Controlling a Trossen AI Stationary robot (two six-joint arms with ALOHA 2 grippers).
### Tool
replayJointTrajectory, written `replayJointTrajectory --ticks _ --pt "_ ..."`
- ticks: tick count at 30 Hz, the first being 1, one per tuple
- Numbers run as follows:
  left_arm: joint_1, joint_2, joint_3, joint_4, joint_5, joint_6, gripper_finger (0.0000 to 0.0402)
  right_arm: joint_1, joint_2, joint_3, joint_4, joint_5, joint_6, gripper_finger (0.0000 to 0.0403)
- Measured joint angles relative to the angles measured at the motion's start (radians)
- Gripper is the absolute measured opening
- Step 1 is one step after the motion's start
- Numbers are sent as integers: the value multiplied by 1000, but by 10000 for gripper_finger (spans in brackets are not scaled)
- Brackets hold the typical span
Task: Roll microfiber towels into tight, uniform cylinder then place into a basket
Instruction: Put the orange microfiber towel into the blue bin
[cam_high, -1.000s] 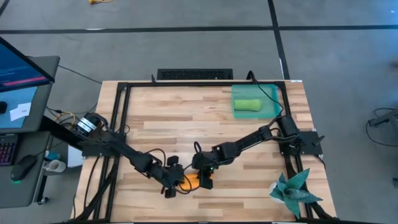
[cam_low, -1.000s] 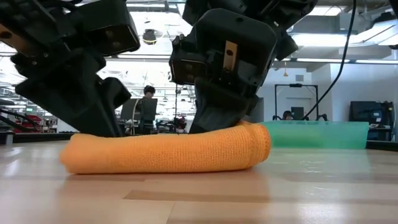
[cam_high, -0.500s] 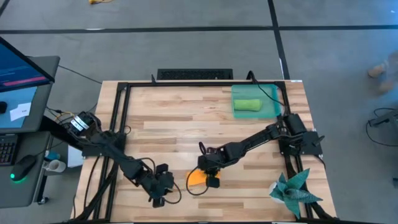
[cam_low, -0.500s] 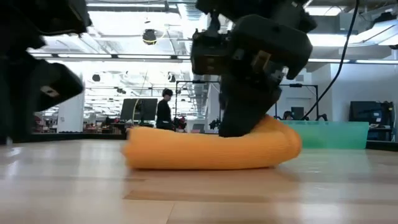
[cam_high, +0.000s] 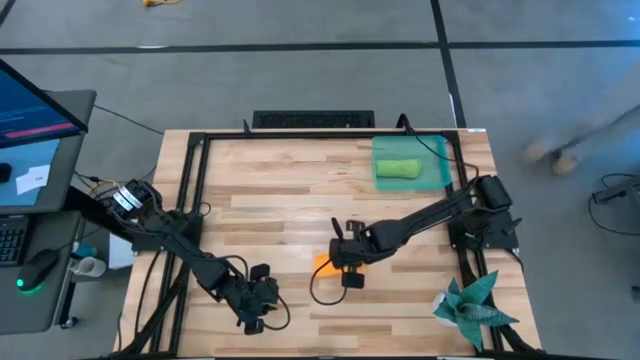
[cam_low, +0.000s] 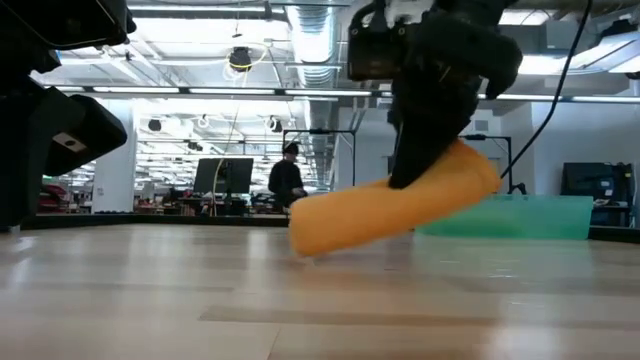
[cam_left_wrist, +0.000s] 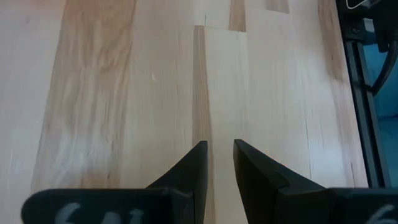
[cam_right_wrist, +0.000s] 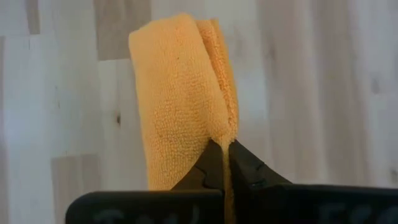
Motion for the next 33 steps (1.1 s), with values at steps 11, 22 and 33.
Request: replayJointTrajectory --ticks 11,22,33 --pt "0 0 1 1 0 1 67 -73 -160 2 -188 88 -48 13" --pt "0 0 1 3 -2 18 68 -264 -469 -87 -368 228 -102 13" --pt "53 -1 1 55 -22 111 68 -598 -831 -349 -315 219 -280 13"
